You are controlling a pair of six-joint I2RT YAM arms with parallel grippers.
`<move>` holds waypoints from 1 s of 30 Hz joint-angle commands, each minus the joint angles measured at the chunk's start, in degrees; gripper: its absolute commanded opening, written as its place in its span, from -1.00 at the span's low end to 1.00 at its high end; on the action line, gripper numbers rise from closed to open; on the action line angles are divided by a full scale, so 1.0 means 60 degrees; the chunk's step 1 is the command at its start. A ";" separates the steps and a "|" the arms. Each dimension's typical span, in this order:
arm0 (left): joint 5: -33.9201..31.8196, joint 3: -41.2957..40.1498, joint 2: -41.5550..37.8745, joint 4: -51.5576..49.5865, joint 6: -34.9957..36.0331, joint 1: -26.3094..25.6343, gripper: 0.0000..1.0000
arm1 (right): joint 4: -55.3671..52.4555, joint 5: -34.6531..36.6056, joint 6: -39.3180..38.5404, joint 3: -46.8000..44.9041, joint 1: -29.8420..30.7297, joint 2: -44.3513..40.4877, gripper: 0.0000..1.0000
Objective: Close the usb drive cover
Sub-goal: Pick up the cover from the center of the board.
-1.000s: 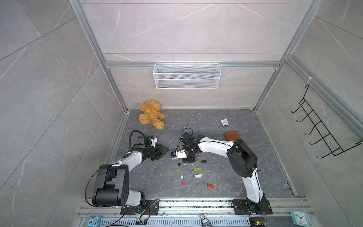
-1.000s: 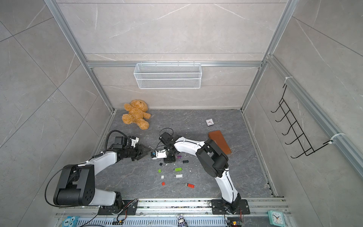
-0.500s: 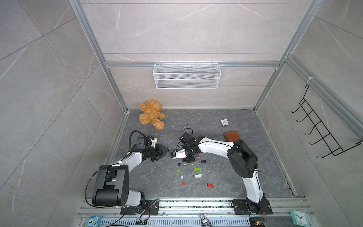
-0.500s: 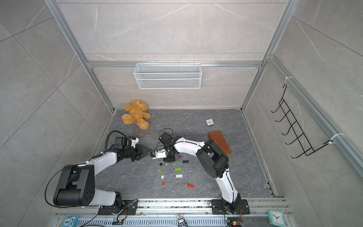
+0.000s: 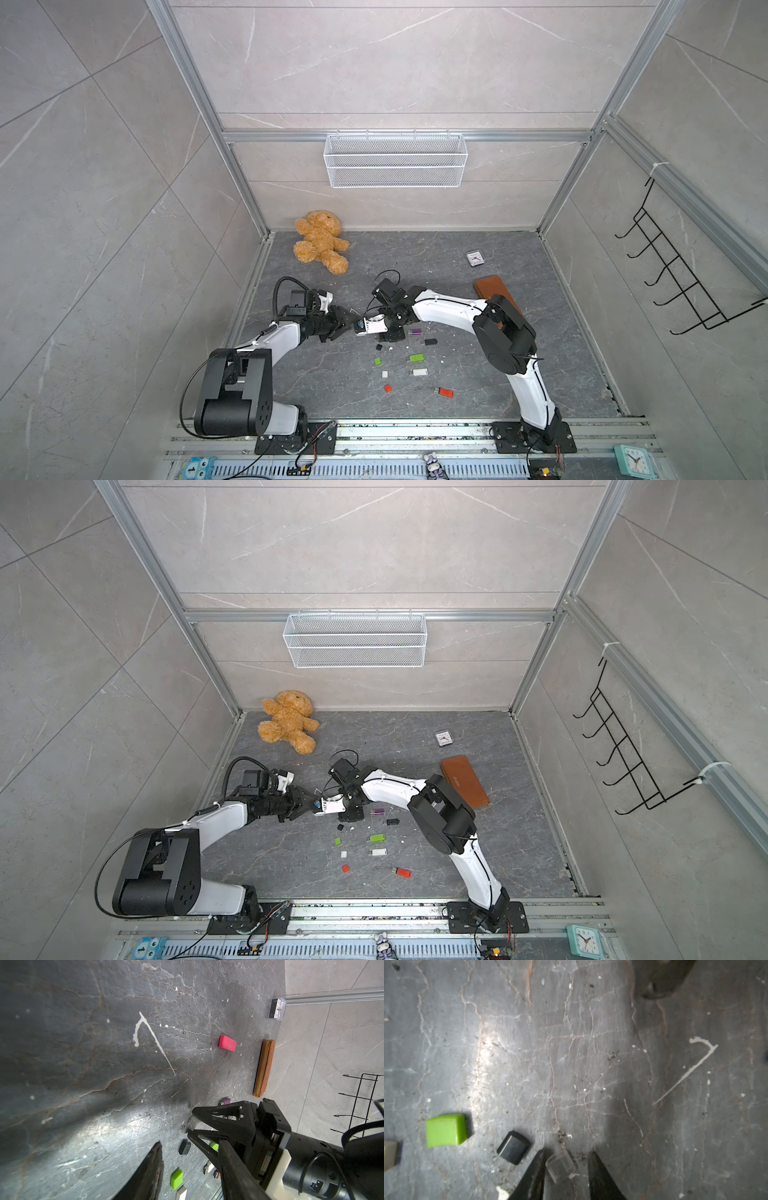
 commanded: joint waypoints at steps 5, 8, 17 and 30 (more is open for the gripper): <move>-0.0016 -0.0032 -0.0276 0.0037 0.0146 0.0052 -0.06 | -0.1216 -0.0040 0.0027 0.0104 0.0119 0.0282 -0.28; -0.0016 -0.0036 -0.0256 0.0031 0.0142 0.0041 -0.06 | -0.1357 -0.0094 0.0148 -0.0132 0.0119 0.0129 -0.29; -0.0016 -0.0076 -0.0300 0.0065 0.0144 0.0046 -0.06 | -0.1492 -0.0287 0.0446 -0.0548 0.0103 -0.0178 -0.30; -0.0024 -0.0154 -0.0315 0.0133 0.0108 0.0048 -0.06 | -0.1379 0.0483 0.1497 -0.0086 0.0116 0.0124 -0.29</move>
